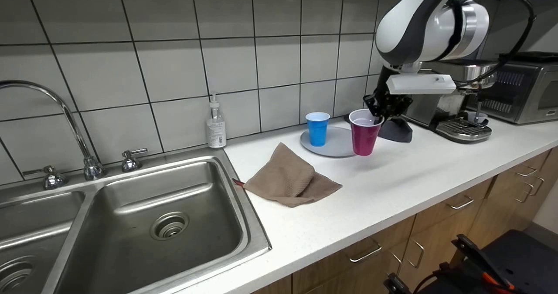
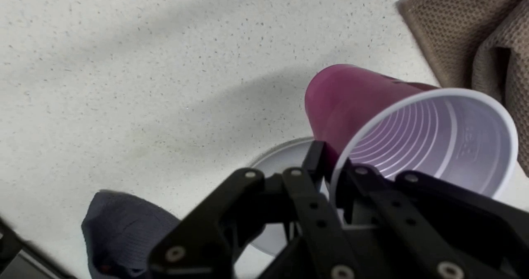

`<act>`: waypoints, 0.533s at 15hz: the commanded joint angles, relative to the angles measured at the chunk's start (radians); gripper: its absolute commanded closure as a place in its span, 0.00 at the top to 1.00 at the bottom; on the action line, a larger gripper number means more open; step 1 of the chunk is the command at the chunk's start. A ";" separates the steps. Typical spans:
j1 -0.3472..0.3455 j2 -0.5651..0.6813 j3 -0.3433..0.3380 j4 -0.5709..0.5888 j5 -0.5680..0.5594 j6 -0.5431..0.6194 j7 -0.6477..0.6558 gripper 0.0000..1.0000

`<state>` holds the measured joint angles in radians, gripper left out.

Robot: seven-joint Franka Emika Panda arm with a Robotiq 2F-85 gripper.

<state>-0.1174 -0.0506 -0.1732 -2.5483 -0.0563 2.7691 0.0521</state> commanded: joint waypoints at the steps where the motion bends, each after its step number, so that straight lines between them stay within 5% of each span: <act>1: -0.007 0.037 0.012 0.063 0.039 -0.011 -0.021 0.02; 8: -0.005 0.159 0.019 0.186 0.055 -0.002 0.013 0.02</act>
<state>-0.1165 0.0392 -0.1676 -2.4392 -0.0246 2.7714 0.0540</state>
